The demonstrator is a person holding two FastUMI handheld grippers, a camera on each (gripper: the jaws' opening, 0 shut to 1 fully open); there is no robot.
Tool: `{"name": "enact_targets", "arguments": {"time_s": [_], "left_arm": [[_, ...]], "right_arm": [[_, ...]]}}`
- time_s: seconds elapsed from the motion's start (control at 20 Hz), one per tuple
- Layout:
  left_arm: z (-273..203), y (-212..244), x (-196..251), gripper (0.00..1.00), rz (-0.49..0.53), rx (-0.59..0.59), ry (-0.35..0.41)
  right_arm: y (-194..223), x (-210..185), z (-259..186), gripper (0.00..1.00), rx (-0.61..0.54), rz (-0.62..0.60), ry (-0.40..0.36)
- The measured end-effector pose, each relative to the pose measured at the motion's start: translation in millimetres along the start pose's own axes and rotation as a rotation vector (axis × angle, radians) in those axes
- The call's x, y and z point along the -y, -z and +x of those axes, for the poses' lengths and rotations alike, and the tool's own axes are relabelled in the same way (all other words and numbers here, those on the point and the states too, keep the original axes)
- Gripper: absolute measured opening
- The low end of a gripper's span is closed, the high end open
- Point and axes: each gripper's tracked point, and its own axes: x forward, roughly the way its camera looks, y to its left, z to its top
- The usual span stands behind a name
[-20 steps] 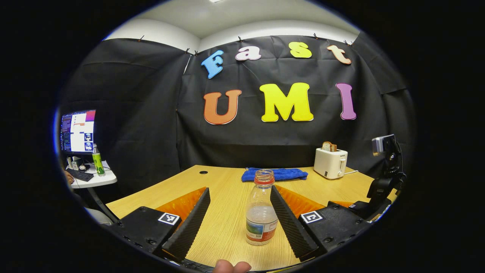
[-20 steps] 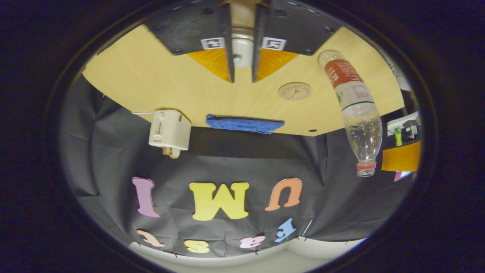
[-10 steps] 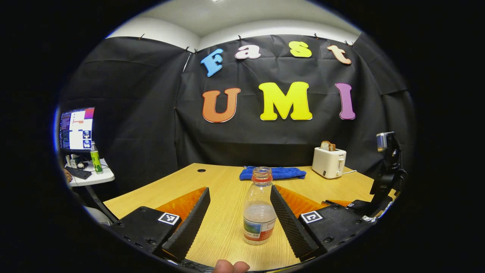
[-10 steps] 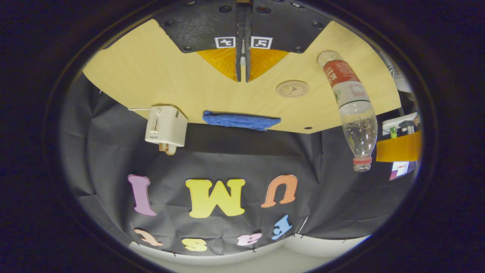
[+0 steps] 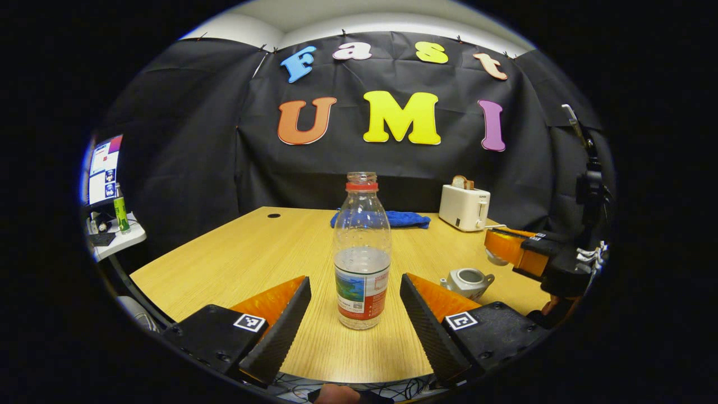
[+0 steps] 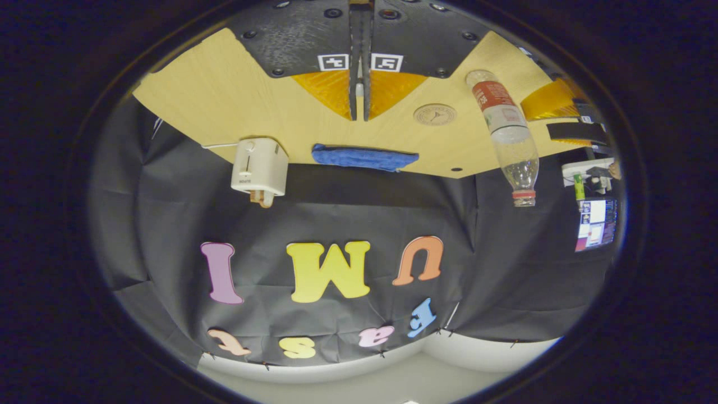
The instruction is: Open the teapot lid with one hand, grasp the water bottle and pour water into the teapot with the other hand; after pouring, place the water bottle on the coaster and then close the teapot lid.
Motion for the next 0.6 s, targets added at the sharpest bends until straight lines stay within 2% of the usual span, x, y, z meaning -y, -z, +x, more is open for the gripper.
{"name": "enact_targets", "arguments": {"time_s": [0.35, 0.6], "left_arm": [[27, 30, 4, 1.00, -0.027, -0.072, -0.001], [39, 29, 5, 1.00, -0.037, -0.055, 0.008]], "right_arm": [[-2, 18, -20, 0.00, 0.012, -0.022, 0.022], [1, 23, -23, 0.00, -0.002, -0.015, 0.022]]}}
